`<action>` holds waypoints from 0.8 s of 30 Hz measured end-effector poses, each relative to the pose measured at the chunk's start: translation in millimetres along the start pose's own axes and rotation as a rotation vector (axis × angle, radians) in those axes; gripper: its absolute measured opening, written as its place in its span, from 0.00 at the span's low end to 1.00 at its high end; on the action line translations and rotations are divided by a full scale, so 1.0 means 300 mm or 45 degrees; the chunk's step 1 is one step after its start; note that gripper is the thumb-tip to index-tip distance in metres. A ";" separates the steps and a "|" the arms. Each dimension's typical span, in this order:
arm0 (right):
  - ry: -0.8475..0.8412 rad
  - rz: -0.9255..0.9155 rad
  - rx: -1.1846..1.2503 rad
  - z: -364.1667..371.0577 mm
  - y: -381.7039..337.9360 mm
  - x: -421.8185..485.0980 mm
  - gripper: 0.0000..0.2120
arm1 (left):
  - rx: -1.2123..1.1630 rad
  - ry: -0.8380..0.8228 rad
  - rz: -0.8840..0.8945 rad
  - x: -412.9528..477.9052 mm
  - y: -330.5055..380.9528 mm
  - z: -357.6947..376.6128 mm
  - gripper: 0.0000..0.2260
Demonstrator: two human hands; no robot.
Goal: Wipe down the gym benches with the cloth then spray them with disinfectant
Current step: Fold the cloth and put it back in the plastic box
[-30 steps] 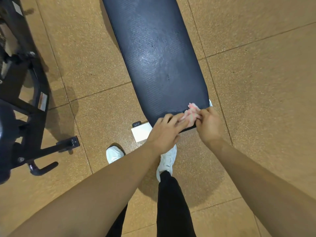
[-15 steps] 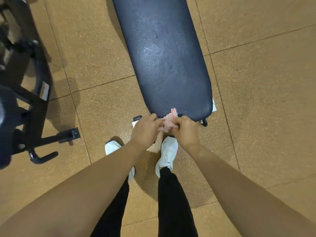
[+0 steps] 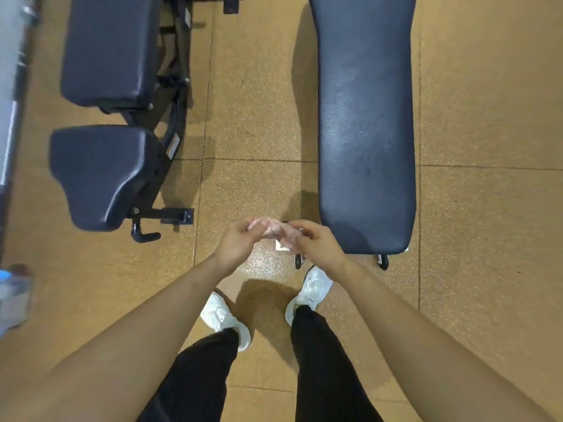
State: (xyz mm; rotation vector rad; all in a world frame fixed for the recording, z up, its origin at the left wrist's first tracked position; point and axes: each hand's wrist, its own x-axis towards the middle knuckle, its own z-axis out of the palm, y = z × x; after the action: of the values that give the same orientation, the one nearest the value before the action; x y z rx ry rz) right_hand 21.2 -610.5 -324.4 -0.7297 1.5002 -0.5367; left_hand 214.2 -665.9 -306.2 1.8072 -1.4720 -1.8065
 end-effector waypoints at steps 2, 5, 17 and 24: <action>-0.071 -0.058 -0.010 0.051 -0.102 -0.040 0.10 | -0.120 0.048 -0.003 -0.065 0.041 -0.078 0.12; -0.122 -0.107 -0.101 0.144 -0.254 -0.096 0.16 | -0.243 0.121 0.041 -0.160 0.102 -0.201 0.14; -0.120 -0.404 -0.379 0.796 -0.777 -0.421 0.11 | -0.461 0.483 0.275 -0.777 0.116 -0.869 0.12; -0.247 -0.512 -0.390 1.301 -1.013 -0.608 0.09 | -0.586 0.901 0.299 -1.133 -0.052 -1.233 0.10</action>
State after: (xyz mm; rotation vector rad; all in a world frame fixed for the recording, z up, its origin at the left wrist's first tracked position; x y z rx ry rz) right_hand 440.7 -647.8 -7.1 -1.3027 1.2705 -0.5218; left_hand 613.0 -593.1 -9.3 1.6798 -0.8615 -1.0888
